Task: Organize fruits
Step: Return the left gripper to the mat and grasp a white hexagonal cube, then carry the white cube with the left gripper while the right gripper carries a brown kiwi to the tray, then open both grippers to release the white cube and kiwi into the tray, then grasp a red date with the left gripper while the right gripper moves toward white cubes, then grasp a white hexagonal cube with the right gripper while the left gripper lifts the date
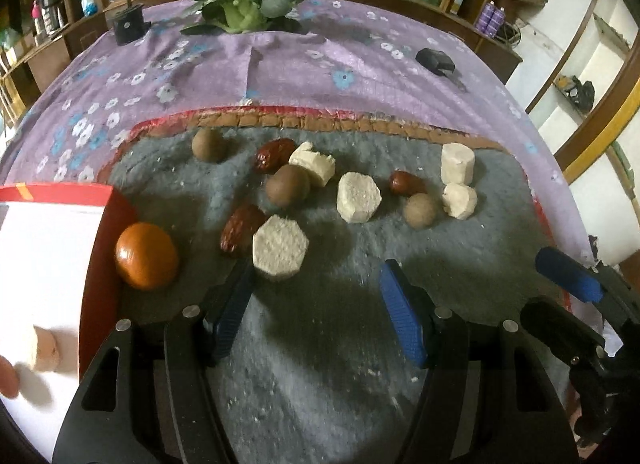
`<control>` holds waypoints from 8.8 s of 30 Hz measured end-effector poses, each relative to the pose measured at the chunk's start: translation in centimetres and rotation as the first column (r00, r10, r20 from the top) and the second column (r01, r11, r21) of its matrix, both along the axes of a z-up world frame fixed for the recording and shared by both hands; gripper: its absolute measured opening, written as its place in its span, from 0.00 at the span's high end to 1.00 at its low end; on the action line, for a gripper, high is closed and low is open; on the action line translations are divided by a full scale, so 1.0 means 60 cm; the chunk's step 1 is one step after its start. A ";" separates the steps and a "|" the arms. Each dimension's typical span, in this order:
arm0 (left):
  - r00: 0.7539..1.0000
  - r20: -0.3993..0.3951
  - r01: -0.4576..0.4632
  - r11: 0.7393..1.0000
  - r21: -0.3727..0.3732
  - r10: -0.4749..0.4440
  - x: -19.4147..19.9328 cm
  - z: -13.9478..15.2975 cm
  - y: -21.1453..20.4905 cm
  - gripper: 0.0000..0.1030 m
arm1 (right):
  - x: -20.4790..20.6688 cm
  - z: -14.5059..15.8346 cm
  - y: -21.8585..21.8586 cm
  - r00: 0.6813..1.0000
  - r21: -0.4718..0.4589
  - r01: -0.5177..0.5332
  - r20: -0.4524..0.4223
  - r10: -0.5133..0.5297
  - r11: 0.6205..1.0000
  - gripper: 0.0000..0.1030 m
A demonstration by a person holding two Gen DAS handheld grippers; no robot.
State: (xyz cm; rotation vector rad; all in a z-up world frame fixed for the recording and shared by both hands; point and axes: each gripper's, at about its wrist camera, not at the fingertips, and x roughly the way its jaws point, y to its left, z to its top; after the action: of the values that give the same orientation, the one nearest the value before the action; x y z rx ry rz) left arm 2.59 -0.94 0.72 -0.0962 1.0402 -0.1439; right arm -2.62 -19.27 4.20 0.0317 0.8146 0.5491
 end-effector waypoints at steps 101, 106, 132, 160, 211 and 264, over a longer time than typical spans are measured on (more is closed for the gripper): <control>0.961 0.165 -0.231 0.973 0.028 0.223 -0.217 0.092 0.178 0.74 | -0.116 0.046 0.263 0.963 -0.064 -0.261 0.045 0.264 0.963 0.79; 0.950 0.158 -0.276 0.961 0.026 0.269 -0.230 0.086 0.216 0.74 | -0.117 0.046 0.296 0.953 -0.066 -0.298 0.044 0.301 0.952 0.79; 0.919 0.065 -0.392 0.919 0.033 0.390 -0.257 0.030 0.318 0.73 | -0.073 -0.033 0.460 0.882 -0.112 -0.470 -0.102 0.460 0.876 0.79; 0.936 0.135 -0.326 0.945 -0.008 0.324 -0.231 0.083 0.242 0.40 | -0.091 0.046 0.281 0.951 -0.045 -0.306 0.038 0.308 0.951 0.76; 0.912 -0.110 -0.405 0.910 -0.088 0.396 0.028 0.005 0.049 0.71 | 0.040 -0.005 -0.050 0.999 0.175 -0.034 -0.030 0.040 0.984 0.64; 0.950 0.148 -0.275 0.961 -0.013 0.274 -0.141 0.089 0.118 0.71 | 0.011 0.000 0.167 0.992 -0.111 -0.119 0.031 0.123 0.987 0.75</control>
State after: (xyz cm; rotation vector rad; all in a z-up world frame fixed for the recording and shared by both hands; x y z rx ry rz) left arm -5.87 6.16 6.06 -0.2191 0.8682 0.1046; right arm -1.94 -9.28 4.20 -0.1293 0.8118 0.6172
